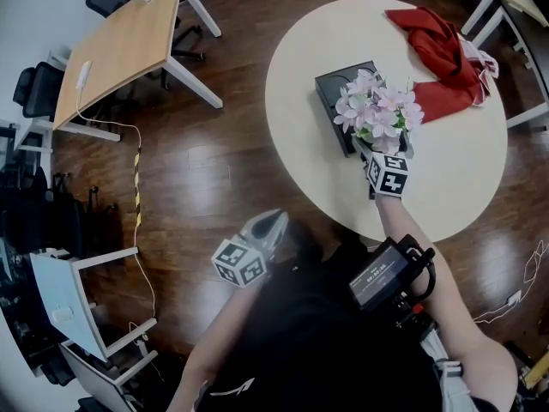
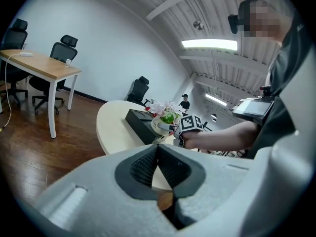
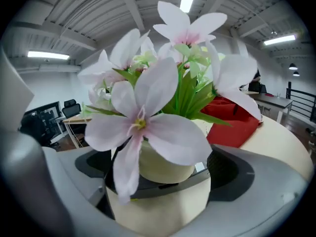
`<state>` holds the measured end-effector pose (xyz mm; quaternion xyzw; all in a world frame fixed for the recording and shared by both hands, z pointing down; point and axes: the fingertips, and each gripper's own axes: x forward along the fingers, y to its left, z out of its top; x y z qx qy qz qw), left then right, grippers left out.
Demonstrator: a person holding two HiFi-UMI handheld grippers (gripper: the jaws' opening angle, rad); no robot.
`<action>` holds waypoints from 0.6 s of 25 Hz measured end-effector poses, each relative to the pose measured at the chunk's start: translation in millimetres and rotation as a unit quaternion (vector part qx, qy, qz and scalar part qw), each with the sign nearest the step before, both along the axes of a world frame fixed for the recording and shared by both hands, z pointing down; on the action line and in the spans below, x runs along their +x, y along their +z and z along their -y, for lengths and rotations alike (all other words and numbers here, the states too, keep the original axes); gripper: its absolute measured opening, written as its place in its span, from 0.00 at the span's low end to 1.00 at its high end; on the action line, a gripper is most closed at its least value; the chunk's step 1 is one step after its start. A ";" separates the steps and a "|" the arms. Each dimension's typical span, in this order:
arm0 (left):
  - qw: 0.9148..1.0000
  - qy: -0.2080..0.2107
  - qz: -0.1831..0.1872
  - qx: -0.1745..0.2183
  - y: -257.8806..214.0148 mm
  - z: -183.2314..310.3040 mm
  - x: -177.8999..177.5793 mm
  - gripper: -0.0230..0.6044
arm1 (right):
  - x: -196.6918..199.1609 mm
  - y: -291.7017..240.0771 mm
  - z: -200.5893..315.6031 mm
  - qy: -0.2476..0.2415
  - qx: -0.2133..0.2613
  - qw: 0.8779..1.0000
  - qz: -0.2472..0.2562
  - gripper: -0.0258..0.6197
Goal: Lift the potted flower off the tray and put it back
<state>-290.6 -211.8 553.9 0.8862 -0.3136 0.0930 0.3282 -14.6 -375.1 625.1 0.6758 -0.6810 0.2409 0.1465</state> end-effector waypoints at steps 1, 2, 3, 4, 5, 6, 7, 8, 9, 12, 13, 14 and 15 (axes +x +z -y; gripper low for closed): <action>1.000 -0.001 0.000 -0.001 0.6 1.2 -2.4 0.04 | 3.6 1.5 2.6 0.004 0.000 1.000 -0.004 0.96; 1.000 -0.002 0.000 -0.002 0.9 2.1 -4.9 0.04 | 5.9 2.8 5.3 0.006 -0.001 1.000 -0.007 0.95; 1.000 -0.003 0.000 -0.003 1.2 2.8 -7.7 0.04 | 6.8 3.7 8.0 0.008 -0.001 1.000 -0.009 0.95; 1.000 -0.005 0.000 -0.004 1.7 3.3 -10.3 0.04 | 6.7 4.4 10.9 0.009 -0.001 1.000 -0.011 0.95; 1.000 -0.005 0.000 -0.006 2.7 3.6 -12.4 0.04 | 6.6 5.0 14.2 0.010 -0.001 1.000 -0.012 0.95; 1.000 -0.006 0.001 -0.008 4.1 3.9 -13.7 0.04 | 7.4 5.9 17.9 0.013 0.000 1.000 -0.012 0.95; 1.000 -0.006 0.003 -0.009 5.9 4.3 -14.0 0.04 | 9.3 7.3 21.8 0.016 0.000 1.000 -0.013 0.95; 1.000 -0.007 0.004 -0.010 7.8 4.8 -13.7 0.04 | 12.2 9.0 25.7 0.020 0.000 1.000 -0.013 0.95; 1.000 -0.008 0.005 -0.012 9.6 5.2 -13.3 0.04 | 15.1 10.5 29.5 0.023 0.000 1.000 -0.013 0.95; 1.000 -0.014 0.008 -0.015 10.7 3.8 -17.6 0.04 | 15.9 10.7 36.7 0.021 -0.003 1.000 -0.014 0.95; 1.000 -0.017 0.009 -0.016 10.3 3.4 -19.1 0.04 | 15.0 10.6 38.5 0.020 -0.004 1.000 -0.014 0.95; 1.000 -0.019 0.010 -0.017 10.1 3.5 -19.2 0.04 | 15.3 11.2 40.5 0.019 -0.007 1.000 -0.013 0.95; 1.000 -0.020 0.011 -0.018 10.1 4.1 -17.8 0.04 | 16.7 12.8 42.7 0.019 -0.010 1.000 -0.013 0.95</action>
